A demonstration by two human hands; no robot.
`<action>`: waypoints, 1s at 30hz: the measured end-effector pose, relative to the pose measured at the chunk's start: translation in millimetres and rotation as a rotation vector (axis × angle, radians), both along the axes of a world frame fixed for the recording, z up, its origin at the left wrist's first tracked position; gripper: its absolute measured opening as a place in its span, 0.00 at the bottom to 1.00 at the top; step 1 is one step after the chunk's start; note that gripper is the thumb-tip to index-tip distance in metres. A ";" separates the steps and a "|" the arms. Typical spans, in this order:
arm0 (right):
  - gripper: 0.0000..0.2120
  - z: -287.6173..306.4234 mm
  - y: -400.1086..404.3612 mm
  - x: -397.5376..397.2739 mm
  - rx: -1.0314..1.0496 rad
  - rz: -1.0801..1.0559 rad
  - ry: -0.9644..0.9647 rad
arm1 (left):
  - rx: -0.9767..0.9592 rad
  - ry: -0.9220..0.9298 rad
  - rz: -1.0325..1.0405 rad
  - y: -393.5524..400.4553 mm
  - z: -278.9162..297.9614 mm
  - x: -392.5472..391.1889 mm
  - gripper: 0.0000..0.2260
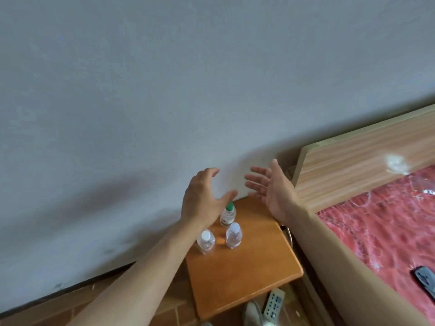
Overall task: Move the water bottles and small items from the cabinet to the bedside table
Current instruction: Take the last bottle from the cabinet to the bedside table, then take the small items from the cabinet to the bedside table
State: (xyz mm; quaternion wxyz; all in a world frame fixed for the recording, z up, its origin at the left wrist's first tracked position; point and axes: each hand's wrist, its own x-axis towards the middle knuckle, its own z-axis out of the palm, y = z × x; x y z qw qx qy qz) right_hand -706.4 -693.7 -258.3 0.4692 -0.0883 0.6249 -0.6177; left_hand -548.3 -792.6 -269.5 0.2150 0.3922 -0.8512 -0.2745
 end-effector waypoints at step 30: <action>0.29 119.8 379.5 229.0 0.810 -0.434 1.018 | -0.120 0.088 -1.041 224.7 122.8 0.3 0.29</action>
